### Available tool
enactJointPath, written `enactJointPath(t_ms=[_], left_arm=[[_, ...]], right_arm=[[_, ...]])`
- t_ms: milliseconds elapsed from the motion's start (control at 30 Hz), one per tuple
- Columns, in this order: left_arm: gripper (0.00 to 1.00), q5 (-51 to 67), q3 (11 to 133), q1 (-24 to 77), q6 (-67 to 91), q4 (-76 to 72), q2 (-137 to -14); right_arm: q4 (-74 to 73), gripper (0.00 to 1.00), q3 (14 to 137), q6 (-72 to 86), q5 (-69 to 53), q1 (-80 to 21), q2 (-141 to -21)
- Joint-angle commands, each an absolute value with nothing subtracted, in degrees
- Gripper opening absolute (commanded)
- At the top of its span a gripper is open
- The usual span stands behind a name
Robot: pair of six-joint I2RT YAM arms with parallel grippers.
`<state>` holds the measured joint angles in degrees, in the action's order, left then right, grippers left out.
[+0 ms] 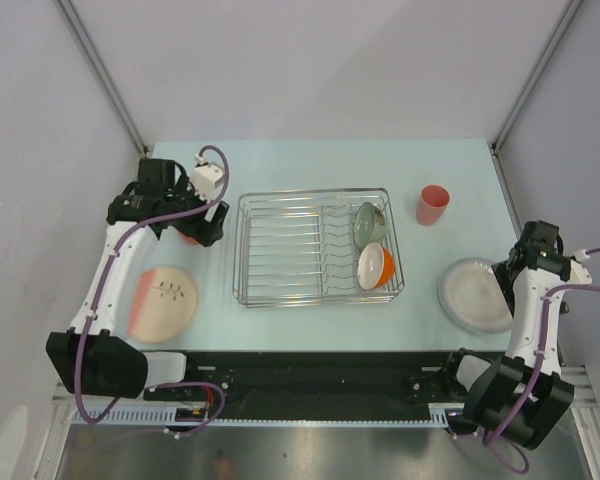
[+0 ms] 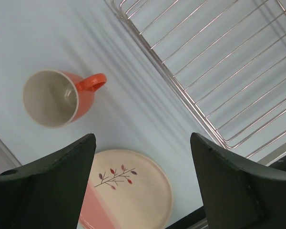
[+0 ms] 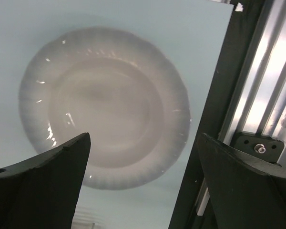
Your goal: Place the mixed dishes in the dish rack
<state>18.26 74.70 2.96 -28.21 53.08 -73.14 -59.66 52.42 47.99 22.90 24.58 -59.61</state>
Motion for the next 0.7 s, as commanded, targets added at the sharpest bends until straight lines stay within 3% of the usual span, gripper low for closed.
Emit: enactJointPath(t_ms=[0,233,367,667], left_arm=[[0.86,19.95,77.25,5.36,-26.89,52.3,-74.44],[0.86,20.92,80.06,5.45,-27.25,52.56,-78.05],[0.86,21.62,81.03,5.54,-27.42,52.73,-77.0],[0.87,20.04,80.07,5.54,-28.48,53.09,-73.13]], right_arm=[[-60.47,1.0,51.5,48.51,24.53,27.85,-59.94],[-62.4,1.0,51.24,51.15,25.93,30.31,-59.58],[-60.3,1.0,50.01,51.59,19.62,34.98,-63.54],[-55.19,1.0,46.58,51.86,29.0,36.03,-71.19]])
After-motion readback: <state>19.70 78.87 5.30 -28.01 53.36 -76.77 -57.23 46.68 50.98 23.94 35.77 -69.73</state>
